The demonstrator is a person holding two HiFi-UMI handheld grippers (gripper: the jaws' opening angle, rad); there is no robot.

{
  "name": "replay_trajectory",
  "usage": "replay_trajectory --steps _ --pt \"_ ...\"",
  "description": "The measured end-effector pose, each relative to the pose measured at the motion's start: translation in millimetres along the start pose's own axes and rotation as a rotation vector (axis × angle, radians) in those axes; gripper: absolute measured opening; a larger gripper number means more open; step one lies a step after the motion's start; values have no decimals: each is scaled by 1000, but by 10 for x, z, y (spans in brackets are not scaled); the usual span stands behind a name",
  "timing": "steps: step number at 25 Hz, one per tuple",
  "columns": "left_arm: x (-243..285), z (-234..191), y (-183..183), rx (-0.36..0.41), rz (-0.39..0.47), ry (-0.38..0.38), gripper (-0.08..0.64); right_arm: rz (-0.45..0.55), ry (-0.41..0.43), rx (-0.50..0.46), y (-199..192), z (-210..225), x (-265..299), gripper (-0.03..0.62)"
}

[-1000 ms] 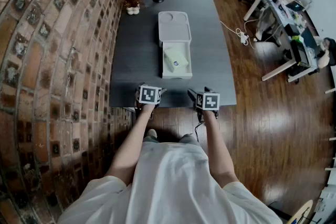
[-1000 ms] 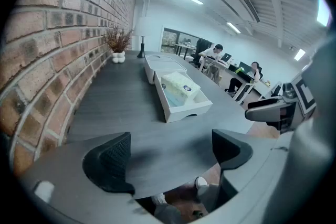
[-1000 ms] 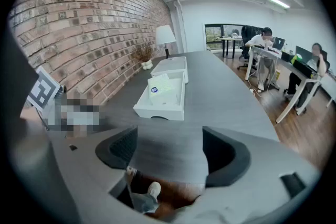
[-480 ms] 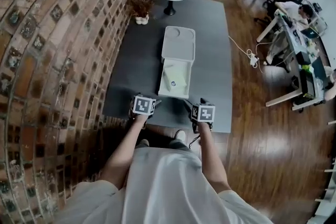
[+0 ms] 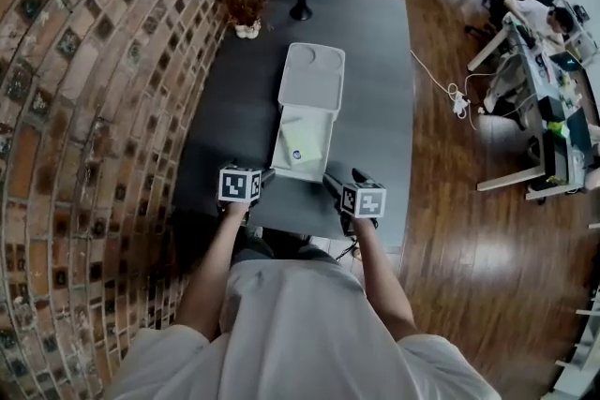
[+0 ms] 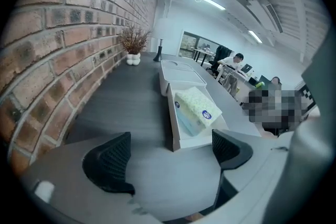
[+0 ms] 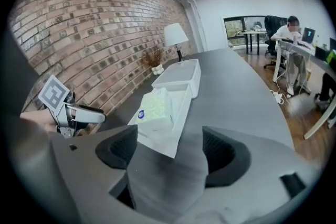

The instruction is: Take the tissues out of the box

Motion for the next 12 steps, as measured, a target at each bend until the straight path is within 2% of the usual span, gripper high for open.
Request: replay_trajectory --steps 3,6,12 --pt "83 -43 79 38 -12 -26 482 46 -18 37 68 110 -63 397" --pt "117 -131 110 75 -27 -41 482 66 -26 32 71 141 -132 397" --pt "70 -349 349 138 48 -92 482 114 -38 -20 145 248 -315 397"
Point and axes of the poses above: the fingertips, and each gripper's own axes: x forward along the fingers, z to its right, y out of its top, the point moved 5 cm from there along -x, backward along the fingers, and after that the axes turned 5 degrees about -y, right-handed, at the moved point
